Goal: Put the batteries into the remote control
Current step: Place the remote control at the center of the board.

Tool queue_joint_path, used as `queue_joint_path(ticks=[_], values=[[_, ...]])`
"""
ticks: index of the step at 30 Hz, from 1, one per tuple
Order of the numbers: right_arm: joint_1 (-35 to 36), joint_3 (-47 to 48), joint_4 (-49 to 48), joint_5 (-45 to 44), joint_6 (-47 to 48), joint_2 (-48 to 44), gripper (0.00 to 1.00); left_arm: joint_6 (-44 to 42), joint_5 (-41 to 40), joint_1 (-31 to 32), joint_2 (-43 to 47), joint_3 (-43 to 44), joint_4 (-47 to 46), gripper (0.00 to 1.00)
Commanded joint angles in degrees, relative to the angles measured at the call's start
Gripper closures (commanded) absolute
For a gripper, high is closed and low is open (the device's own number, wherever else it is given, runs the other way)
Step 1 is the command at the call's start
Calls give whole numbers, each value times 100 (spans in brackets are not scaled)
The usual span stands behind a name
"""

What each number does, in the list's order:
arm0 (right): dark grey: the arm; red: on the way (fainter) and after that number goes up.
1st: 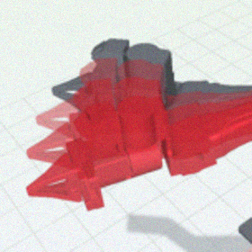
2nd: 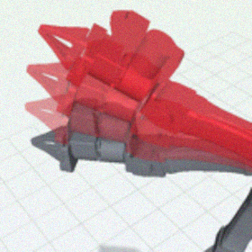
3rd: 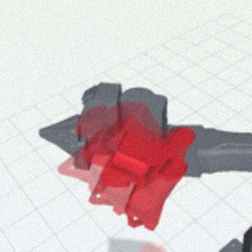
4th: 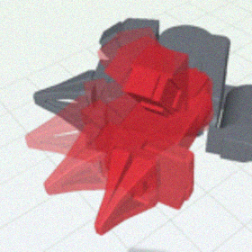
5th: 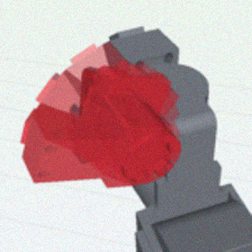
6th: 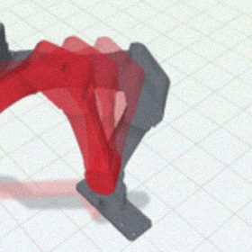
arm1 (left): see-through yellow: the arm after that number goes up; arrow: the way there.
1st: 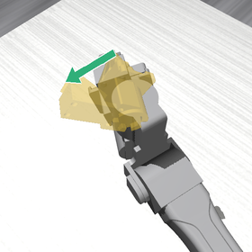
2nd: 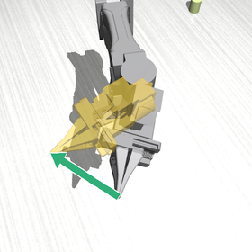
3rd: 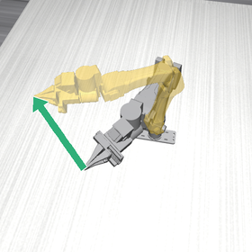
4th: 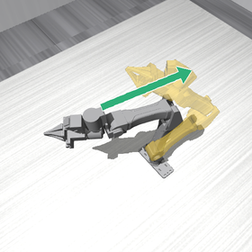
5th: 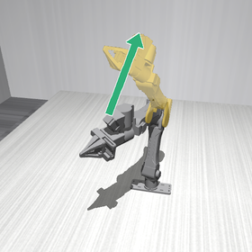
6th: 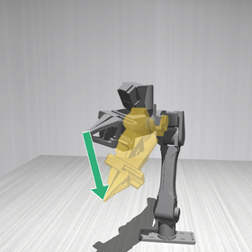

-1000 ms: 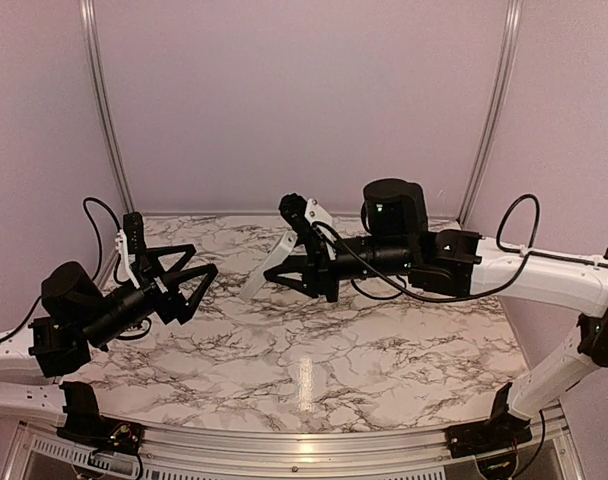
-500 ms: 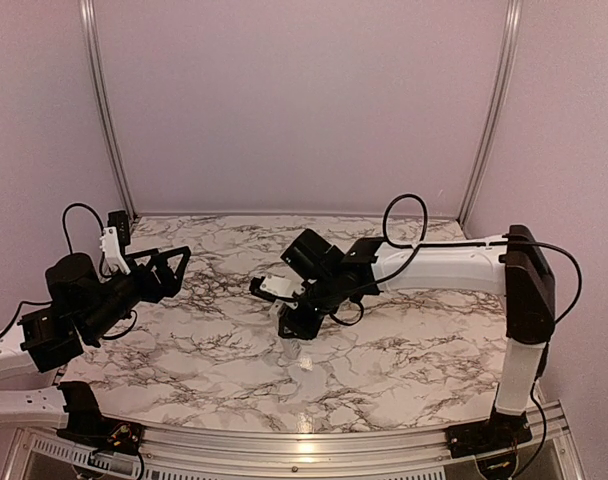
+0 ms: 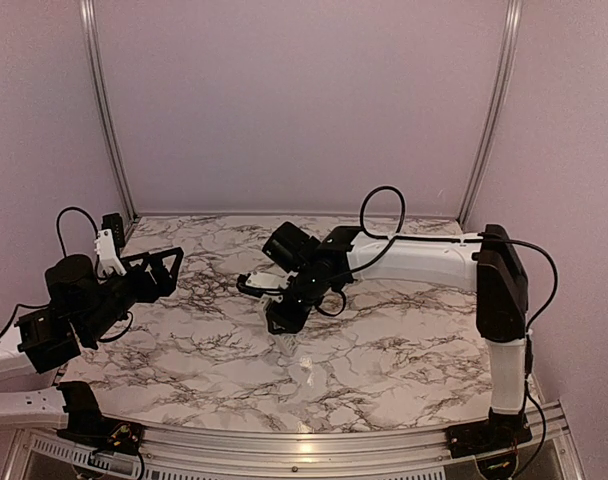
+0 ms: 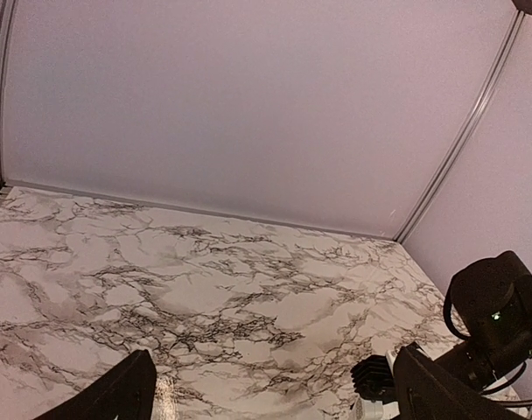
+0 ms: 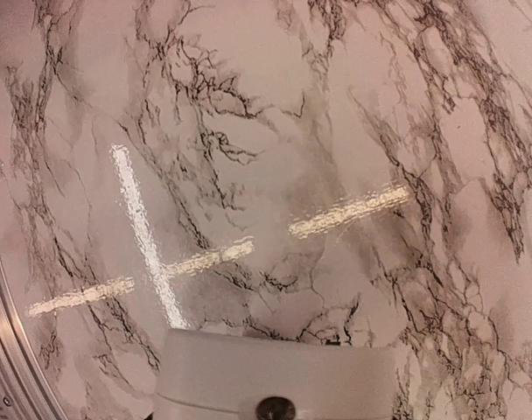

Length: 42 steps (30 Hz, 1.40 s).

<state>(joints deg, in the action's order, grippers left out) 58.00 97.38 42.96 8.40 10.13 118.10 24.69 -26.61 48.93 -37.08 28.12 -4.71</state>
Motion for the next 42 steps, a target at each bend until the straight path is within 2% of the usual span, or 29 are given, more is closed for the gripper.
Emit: queue_joint_path(ticks=[1, 7, 15, 24, 28, 34, 37, 38, 42], values=[[103, 219, 942, -96, 33, 535, 100, 85, -343, -79, 17, 22, 428, 1], [280, 317, 1603, -414, -10, 575, 100, 93, -371, -110, -7, 6, 462, 1], [353, -129, 2041, -1063, -215, 299, 99, 86, -346, -128, -123, -39, 457, 1], [361, -427, 2056, -1193, -272, 500, 98, 90, -197, -127, -52, -201, 324, 1], [361, -418, 2011, -1118, -231, 698, 93, 65, -200, -128, 22, -224, 375, 1], [361, -358, 1996, -1077, -220, 786, 73, 100, -259, -124, -48, -162, 462, 1], [365, -316, 1993, -1062, -239, 753, 56, 137, -248, -132, -186, -86, 668, 1], [370, -309, 1982, -1065, -241, 733, 47, 144, -244, -133, -254, -49, 713, 1], [355, -308, 1807, -1026, -246, 561, 31, 215, -219, -144, -563, 197, 904, 1]])
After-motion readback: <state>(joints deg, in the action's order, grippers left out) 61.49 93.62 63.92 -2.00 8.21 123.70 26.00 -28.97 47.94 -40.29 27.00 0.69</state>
